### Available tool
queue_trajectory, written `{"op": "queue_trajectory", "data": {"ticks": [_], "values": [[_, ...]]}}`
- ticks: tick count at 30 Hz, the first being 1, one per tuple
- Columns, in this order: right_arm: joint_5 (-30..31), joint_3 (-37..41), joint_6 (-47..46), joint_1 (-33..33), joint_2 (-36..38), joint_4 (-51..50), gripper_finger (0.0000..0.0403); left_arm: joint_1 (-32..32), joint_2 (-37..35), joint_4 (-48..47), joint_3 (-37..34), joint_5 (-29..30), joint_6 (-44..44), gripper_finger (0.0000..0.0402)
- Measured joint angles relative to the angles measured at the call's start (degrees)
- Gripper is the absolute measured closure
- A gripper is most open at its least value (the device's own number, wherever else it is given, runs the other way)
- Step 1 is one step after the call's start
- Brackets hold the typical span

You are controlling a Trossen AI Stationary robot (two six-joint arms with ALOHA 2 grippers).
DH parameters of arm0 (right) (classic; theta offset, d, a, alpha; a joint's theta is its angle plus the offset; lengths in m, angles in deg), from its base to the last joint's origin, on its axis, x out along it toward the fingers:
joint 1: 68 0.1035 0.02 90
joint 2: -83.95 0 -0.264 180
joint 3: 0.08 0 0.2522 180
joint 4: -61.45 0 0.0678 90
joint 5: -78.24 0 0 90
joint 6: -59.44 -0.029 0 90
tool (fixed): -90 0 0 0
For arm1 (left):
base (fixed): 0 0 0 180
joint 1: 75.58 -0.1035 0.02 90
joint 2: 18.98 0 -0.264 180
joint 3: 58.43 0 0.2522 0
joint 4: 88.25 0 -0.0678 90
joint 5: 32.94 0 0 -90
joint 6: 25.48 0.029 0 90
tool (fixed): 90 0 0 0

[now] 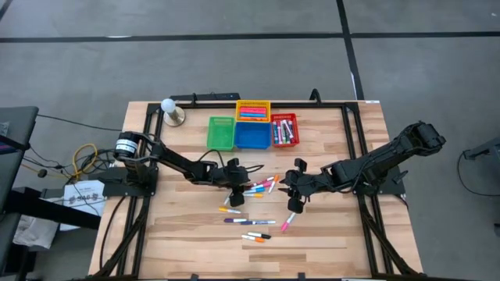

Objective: Pick & Place Markers
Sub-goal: Put the small red marker pen into the blue bin

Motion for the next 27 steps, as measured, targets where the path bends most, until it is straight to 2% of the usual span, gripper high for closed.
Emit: {"op": "queue_trajectory", "data": {"ticks": [9, 15, 24, 27], "values": [[0.0, 0.0, 0.0, 0.0, 0.0, 0.15, 0.0296, -0.04, 4.61, 2.74, 0.24, -1.04, -1.46, 0.0284], [-0.02, 0.0, 0.0, 0.0, 0.0, 0.15, 0.0296, 0.0, 4.99, 3.37, 0.22, -0.57, -1.43, 0.0287], [-0.02, 0.0, -0.01, 0.0, 0.0, 0.15, 0.0296, 0.05, 5.1, 3.9, 0.07, -0.61, -1.08, 0.036], [-0.02, 0.0, -0.02, 0.0, 0.0, 0.15, 0.0296, 0.0, 5.2, 4.62, 0.07, -0.48, -1.05, 0.0365]]}}
